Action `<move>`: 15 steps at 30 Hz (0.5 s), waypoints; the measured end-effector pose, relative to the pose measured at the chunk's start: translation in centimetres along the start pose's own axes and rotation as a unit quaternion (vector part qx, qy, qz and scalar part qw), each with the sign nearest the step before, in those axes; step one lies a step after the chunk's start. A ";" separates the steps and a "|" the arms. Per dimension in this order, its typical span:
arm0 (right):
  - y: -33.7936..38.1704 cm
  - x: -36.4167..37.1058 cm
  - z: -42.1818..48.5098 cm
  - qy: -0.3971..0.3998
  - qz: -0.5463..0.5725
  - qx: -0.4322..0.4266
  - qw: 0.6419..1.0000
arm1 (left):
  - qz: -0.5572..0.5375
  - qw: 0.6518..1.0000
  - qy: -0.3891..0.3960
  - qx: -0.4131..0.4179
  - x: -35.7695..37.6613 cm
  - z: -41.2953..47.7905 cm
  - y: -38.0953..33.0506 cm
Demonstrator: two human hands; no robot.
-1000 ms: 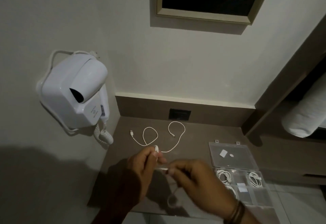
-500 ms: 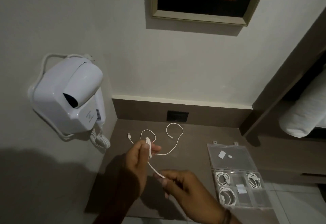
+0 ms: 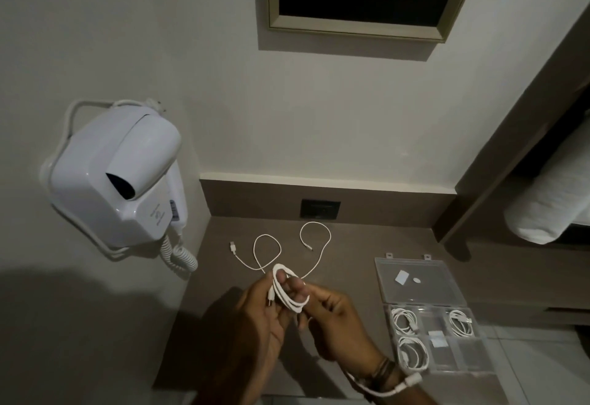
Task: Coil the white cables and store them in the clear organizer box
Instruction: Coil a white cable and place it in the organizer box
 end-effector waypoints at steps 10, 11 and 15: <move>0.4 -0.3 -2.2 0.123 -0.261 -0.065 0.955 | 0.450 0.831 -0.078 0.318 -1.7 0.5 -1.4; 1.1 -0.7 -2.1 0.140 -0.257 -0.039 0.956 | 0.505 0.781 -0.064 0.363 -1.9 0.3 -2.0; 5.9 -2.2 -1.3 0.143 -0.334 -0.099 0.926 | 0.700 0.607 0.028 0.375 -2.9 0.2 -2.4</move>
Point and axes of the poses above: each hand's wrist, its own z-axis towards the middle knuckle, its own x-axis out of the palm, y = z × x, the point moved 4 cm from there along z, towards the middle knuckle, and after that the axes turned 3 degrees about -y, right-handed, at the moved point
